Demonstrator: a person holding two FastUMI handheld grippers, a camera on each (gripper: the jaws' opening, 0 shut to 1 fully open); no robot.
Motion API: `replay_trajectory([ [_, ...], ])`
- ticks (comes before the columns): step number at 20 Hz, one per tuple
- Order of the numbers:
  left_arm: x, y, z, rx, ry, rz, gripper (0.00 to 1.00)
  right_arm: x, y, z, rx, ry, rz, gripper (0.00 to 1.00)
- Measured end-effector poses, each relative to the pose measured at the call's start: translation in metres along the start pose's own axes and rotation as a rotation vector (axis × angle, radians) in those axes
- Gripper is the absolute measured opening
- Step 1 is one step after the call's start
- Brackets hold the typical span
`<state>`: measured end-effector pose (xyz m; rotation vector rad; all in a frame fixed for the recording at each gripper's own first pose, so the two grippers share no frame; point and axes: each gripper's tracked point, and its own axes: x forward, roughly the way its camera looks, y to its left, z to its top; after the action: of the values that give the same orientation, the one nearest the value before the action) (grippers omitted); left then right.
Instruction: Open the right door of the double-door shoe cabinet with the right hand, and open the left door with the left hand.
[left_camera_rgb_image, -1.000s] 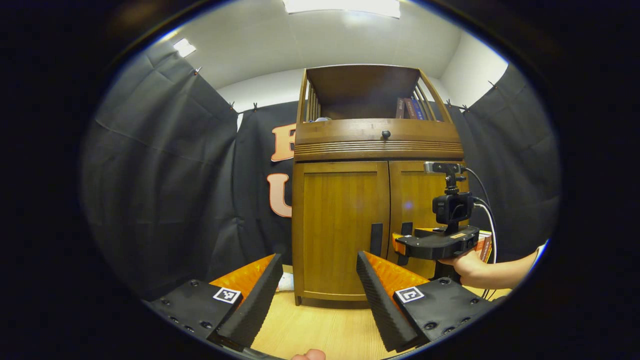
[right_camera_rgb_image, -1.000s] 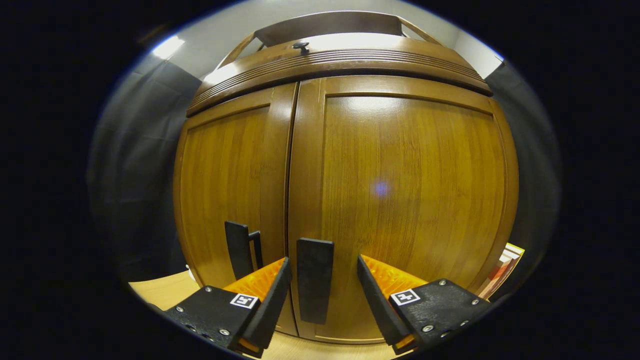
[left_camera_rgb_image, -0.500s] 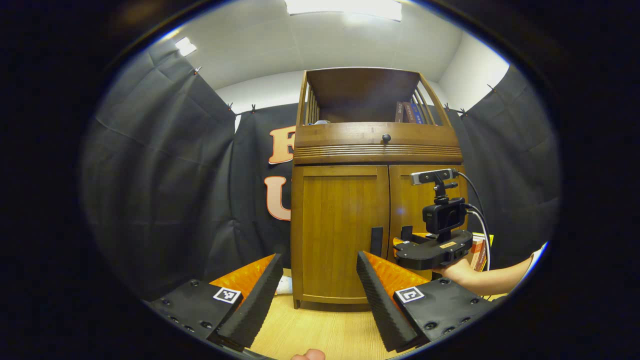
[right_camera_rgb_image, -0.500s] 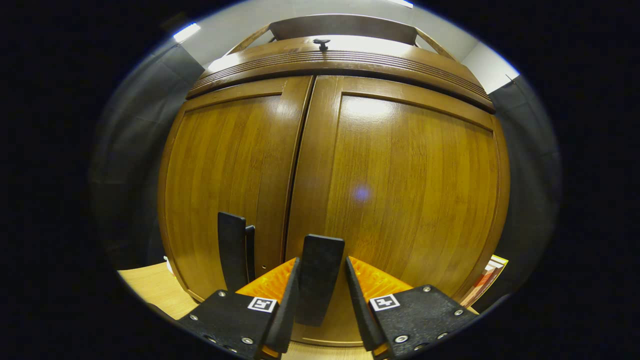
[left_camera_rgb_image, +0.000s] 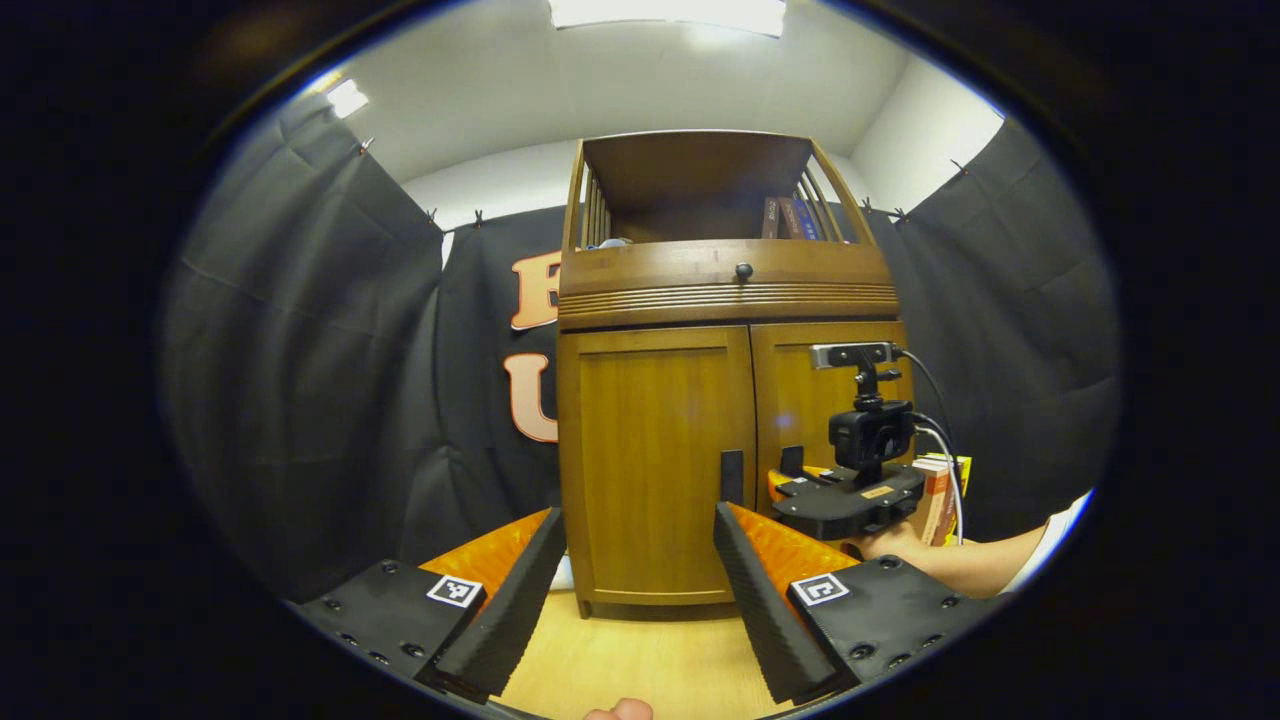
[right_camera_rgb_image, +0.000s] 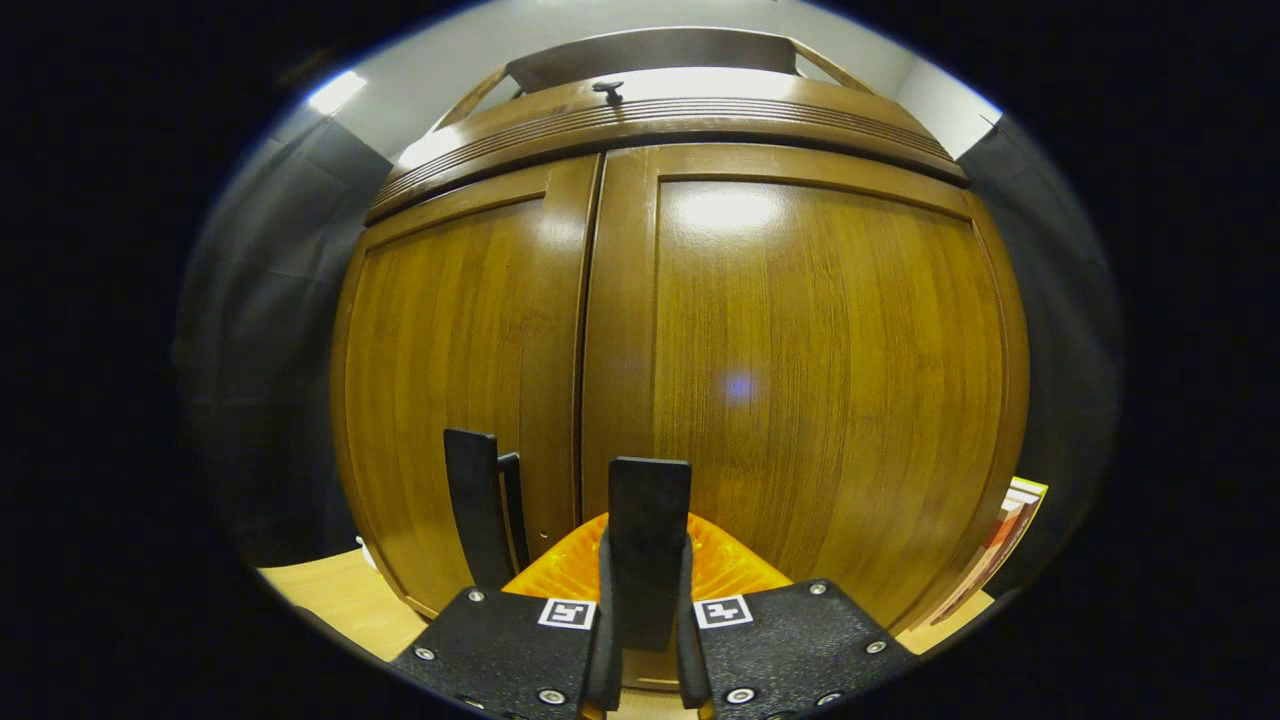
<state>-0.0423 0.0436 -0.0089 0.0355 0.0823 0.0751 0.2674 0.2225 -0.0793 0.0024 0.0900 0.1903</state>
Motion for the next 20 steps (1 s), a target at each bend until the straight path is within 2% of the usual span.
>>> replay_trajectory([
  [1, -0.001, -0.005, 0.0, -0.002, 0.005, -0.009, 0.96, -0.002, 0.001, 0.001, -0.004, -0.005, 0.009, 0.22],
  [2, -0.003, -0.007, 0.001, 0.001, 0.002, -0.016, 0.94, -0.003, 0.002, 0.005, -0.007, -0.013, 0.021, 0.18],
  [3, -0.004, -0.01, 0.003, 0.007, -0.003, -0.017, 0.96, -0.005, 0.002, 0.008, -0.002, -0.017, 0.035, 0.18],
  [6, -0.007, -0.016, 0.005, 0.018, -0.005, -0.012, 0.94, -0.017, 0.005, 0.013, 0.019, -0.014, 0.075, 0.18],
  [8, -0.009, -0.021, 0.004, 0.008, 0.002, -0.012, 0.96, -0.032, 0.004, 0.017, 0.021, -0.029, 0.103, 0.17],
  [10, -0.012, -0.024, 0.0, 0.006, 0.015, -0.012, 0.94, -0.046, 0.003, 0.018, 0.051, -0.031, 0.126, 0.18],
  [12, -0.014, -0.026, 0.0, 0.01, 0.021, -0.008, 0.94, -0.056, 0.003, 0.016, 0.059, -0.034, 0.141, 0.17],
  [13, -0.012, -0.025, -0.001, 0.012, 0.022, -0.005, 0.96, -0.06, 0.002, 0.017, 0.06, -0.031, 0.147, 0.21],
  [14, -0.014, -0.027, -0.002, 0.012, 0.023, -0.004, 0.94, -0.064, 0.001, 0.017, 0.064, -0.025, 0.154, 0.17],
  [17, -0.016, -0.031, -0.001, 0.01, 0.026, -0.002, 0.94, -0.084, -0.003, 0.014, 0.074, -0.001, 0.169, 0.21],
  [20, -0.014, -0.033, 0.0, 0.007, 0.02, 0.001, 0.94, -0.106, -0.011, 0.016, 0.079, -0.004, 0.181, 0.17],
])
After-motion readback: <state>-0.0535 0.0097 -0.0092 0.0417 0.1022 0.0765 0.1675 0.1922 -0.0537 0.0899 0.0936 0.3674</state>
